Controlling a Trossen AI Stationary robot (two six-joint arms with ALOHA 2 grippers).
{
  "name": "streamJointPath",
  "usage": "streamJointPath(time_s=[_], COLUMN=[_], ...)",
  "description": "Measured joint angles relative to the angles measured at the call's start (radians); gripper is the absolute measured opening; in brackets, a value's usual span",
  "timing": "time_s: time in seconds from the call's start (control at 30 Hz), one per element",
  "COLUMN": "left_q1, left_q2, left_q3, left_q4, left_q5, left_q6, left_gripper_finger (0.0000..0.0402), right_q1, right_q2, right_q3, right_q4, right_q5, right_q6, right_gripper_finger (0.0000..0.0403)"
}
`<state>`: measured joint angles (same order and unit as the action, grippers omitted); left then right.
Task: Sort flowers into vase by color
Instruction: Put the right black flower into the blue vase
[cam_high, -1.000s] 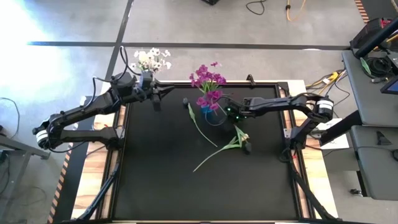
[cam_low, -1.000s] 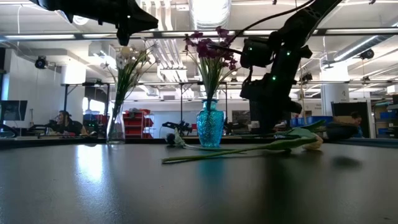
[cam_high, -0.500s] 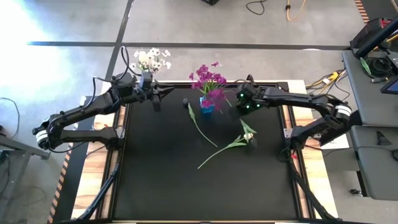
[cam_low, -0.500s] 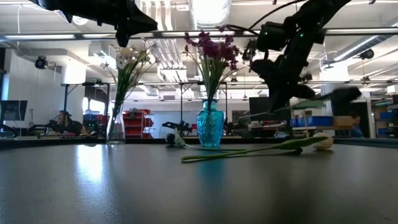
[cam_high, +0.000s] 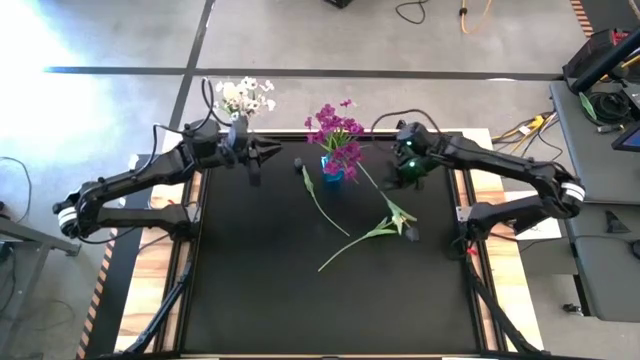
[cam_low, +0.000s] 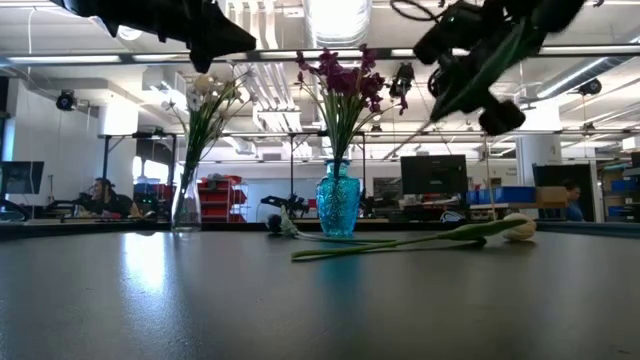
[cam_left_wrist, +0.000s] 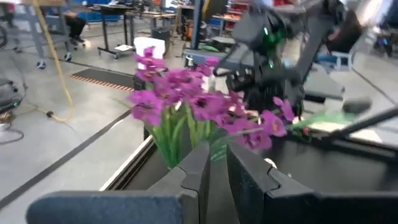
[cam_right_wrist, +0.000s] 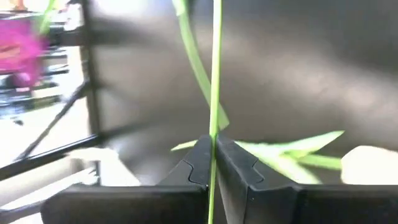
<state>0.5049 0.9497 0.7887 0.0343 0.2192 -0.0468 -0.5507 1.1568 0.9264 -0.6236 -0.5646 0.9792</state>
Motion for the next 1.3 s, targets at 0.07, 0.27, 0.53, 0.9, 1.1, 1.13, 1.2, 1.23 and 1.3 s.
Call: streamJointPath(time_s=[0.07, 0.27, 0.53, 0.9, 1.1, 1.13, 1.2, 1.23, 1.3], left_q1=[-0.02, -0.097, -0.199, -0.291, -0.364, -0.371, -0.38, -0.381, -0.38], left_q2=[0.006, 0.044, 0.267, 0.688, 0.846, 0.865, 0.897, 0.909, 0.931], left_q3=[0.0, 0.105, 0.492, 0.922, 1.098, 1.129, 1.19, 1.219, 1.27], left_q4=[0.002, -0.02, -0.296, -0.404, -0.49, -0.525, -0.568, -0.59, -0.622], left_q5=[0.0, -0.07, -0.106, -0.111, -0.292, -0.295, -0.298, -0.298, -0.298], left_q6=[0.034, 0.179, 0.45, 0.614, 0.691, 0.71, 0.732, 0.736, 0.737], left_gripper_finger=[0.0039, 0.0039, 0.0028, 0.0, 0.0009, 0.0014, 0.0026, 0.0033, 0.005], right_q1=[0.0, 0.0, 0.003, 0.003, 0.002, 0.002, 0.003, 0.003, 0.003], right_q2=[-0.038, -0.16, -0.204, -0.158, -0.157, -0.157, -0.158, -0.158, -0.158], right_q3=[0.0, 0.018, 0.118, 0.267, 0.297, 0.297, 0.296, 0.296, 0.296], right_q4=[0.002, 0.002, 0.002, 0.008, 0.007, 0.005, -0.002, -0.003, -0.003], right_q5=[-0.063, -0.159, -0.169, -0.24, -0.255, -0.254, -0.251, -0.25, -0.248], right_q6=[0.077, 0.33, 0.481, 0.461, 0.463, 0.463, 0.463, 0.463, 0.465], right_gripper_finger=[0.0012, 0.0012, 0.0012, 0.0012, 0.0012, 0.0012, 0.0012, 0.0012, 0.0012])
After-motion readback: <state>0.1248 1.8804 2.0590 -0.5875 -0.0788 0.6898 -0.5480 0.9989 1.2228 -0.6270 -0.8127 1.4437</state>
